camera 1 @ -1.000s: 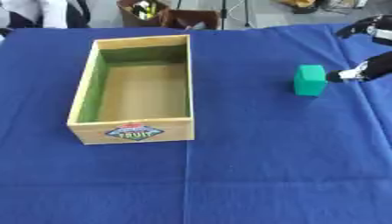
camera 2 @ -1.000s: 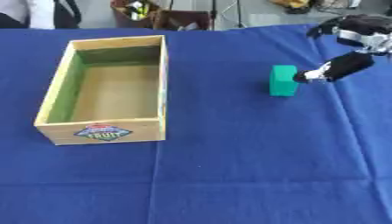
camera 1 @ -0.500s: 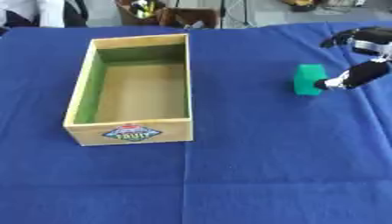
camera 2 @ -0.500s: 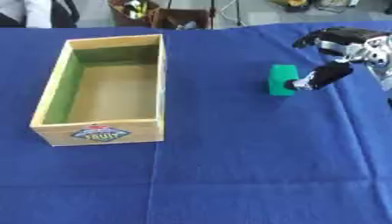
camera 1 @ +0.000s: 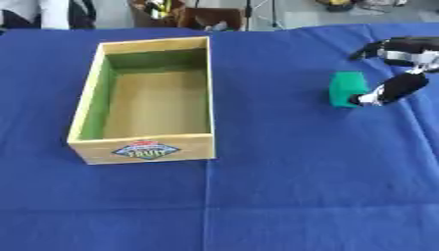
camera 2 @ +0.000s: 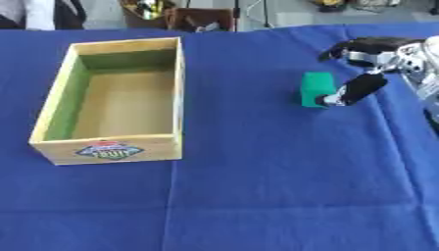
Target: Pick up objects on the table and place them in the box.
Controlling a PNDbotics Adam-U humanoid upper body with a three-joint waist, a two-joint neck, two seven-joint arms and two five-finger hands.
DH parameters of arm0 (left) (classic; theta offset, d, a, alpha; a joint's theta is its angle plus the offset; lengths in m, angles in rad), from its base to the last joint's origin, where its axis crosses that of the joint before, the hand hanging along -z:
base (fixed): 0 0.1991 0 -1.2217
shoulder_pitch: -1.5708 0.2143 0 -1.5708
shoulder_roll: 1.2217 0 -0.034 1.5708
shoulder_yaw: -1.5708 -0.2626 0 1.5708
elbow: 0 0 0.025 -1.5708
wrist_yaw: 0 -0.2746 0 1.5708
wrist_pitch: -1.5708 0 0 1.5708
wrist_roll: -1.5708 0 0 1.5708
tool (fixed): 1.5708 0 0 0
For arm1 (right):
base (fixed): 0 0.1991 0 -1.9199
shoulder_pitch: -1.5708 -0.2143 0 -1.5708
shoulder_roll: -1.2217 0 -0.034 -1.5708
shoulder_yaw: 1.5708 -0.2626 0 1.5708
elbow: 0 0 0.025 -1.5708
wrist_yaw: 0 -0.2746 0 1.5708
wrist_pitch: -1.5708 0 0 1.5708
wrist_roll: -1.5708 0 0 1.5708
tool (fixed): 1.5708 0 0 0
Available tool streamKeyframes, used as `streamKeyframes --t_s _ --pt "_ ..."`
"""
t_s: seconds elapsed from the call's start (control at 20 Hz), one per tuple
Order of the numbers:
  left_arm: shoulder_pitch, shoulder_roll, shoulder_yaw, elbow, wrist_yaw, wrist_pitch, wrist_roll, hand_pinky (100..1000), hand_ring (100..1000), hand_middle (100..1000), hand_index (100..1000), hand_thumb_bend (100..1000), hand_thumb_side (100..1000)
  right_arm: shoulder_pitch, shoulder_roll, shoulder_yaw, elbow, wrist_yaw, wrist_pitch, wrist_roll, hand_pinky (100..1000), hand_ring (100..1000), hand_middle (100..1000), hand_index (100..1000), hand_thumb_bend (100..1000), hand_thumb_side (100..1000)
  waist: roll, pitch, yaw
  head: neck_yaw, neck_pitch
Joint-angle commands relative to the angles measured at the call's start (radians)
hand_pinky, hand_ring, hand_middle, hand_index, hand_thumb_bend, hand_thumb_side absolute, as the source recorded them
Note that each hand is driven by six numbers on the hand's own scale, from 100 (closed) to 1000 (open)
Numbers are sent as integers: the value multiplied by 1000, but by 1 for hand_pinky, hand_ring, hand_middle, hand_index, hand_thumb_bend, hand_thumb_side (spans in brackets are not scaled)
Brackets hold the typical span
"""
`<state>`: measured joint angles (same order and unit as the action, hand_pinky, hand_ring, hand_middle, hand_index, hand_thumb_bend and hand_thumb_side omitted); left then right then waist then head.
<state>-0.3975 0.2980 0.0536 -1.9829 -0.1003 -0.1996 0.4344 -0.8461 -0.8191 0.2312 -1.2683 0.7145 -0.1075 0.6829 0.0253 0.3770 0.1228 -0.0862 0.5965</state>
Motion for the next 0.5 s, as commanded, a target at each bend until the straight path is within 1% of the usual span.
streamKeyframes --t_s 0.05,0.5 --pt "-16 12 0 -17 4 0 -2 563 702 860 883 100 1000 -21 -16 1 4 1 -8 13 916 951 906 979 325 495 -3 -16 3 -5 -12" --pt "-20 9 -1 -17 6 1 -4 562 702 856 883 100 1000 -28 -1 8 37 31 -12 15 908 942 858 958 265 462 -7 -4 14 -10 -19"
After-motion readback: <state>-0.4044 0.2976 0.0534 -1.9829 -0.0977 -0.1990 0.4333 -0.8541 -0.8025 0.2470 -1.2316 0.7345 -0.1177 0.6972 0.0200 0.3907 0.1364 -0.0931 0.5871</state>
